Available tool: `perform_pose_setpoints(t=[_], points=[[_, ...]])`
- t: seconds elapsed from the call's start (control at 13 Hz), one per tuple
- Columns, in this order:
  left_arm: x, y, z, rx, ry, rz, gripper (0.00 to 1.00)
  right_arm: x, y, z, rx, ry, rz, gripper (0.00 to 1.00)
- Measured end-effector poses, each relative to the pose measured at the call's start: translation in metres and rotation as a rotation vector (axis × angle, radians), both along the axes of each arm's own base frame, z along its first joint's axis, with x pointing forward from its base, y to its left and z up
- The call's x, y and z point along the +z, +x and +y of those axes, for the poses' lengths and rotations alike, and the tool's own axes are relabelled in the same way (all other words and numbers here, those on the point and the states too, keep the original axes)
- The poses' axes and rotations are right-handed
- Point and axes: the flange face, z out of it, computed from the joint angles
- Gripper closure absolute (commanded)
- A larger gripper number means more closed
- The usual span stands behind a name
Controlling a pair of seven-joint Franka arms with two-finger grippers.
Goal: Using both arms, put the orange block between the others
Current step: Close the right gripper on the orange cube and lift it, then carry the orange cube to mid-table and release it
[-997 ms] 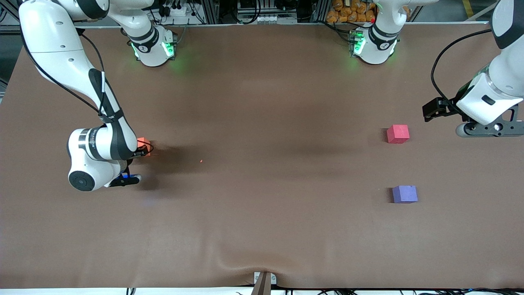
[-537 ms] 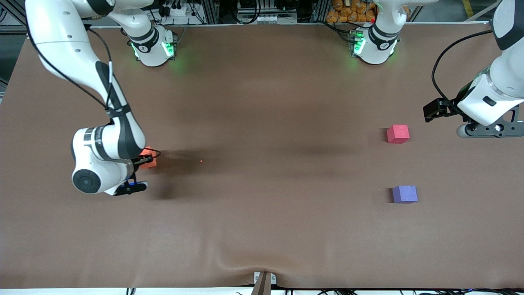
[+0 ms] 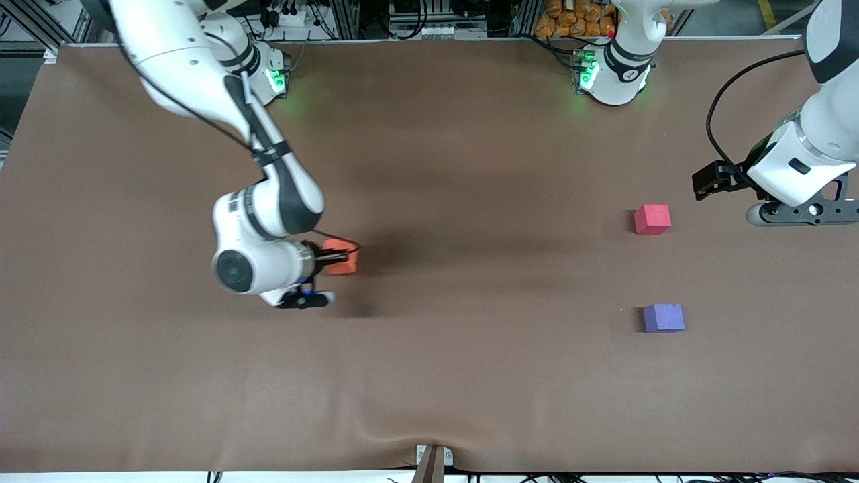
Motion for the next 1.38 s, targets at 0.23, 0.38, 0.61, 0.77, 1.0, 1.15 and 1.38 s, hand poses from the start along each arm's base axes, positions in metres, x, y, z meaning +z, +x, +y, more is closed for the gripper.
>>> perform_pose_setpoints(t=[0.23, 0.38, 0.61, 0.77, 1.0, 1.15, 1.38], points=[[0.0, 0.0, 0.001, 0.001, 0.0, 0.0, 0.0, -0.006, -0.013, 0.045, -0.082, 0.049, -0.01, 0.51], [0.0, 0.0, 0.001, 0.002, 0.0, 0.0, 0.0, -0.007, -0.022, 0.069, -0.146, 0.046, 0.0, 0.49], [0.0, 0.0, 0.001, 0.003, 0.0, 0.0, 0.0, -0.006, -0.036, 0.098, -0.21, 0.085, 0.032, 0.48], [0.0, 0.0, 0.002, 0.003, 0.0, 0.0, 0.0, -0.004, -0.046, 0.115, -0.232, 0.127, 0.066, 0.48], [-0.001, 0.0, 0.002, 0.003, 0.0, 0.001, 0.0, -0.005, -0.066, 0.141, -0.217, 0.144, 0.086, 0.45], [-0.002, 0.001, 0.002, 0.003, 0.0, 0.004, 0.0, -0.009, -0.078, 0.157, -0.201, 0.145, 0.087, 0.44], [-0.005, 0.002, 0.002, 0.003, 0.0, 0.008, 0.0, -0.019, -0.09, 0.174, -0.212, 0.162, 0.089, 0.42]])
